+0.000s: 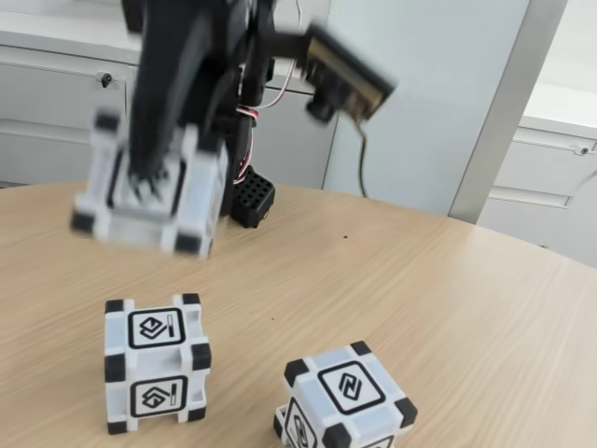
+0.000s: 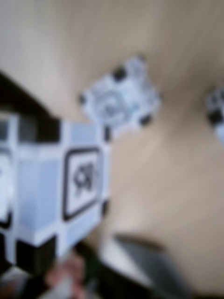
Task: Stack cubes from left to right.
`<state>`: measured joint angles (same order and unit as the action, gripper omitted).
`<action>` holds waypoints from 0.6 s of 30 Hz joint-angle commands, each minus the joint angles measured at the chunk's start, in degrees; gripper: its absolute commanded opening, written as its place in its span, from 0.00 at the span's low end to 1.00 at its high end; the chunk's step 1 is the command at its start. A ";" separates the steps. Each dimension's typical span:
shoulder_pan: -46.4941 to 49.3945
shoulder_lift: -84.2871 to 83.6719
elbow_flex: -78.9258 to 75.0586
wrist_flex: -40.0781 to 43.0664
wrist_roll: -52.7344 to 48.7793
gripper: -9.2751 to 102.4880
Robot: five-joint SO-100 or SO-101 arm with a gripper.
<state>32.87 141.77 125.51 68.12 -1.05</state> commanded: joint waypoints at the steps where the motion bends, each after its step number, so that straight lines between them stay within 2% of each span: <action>1: 0.53 0.53 0.62 -0.53 -1.14 0.24; 13: 0.62 0.44 5.71 -0.97 -4.57 0.24; 18: 0.70 0.18 6.24 -5.63 -2.81 0.24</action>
<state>32.87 141.77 131.75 65.21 -4.75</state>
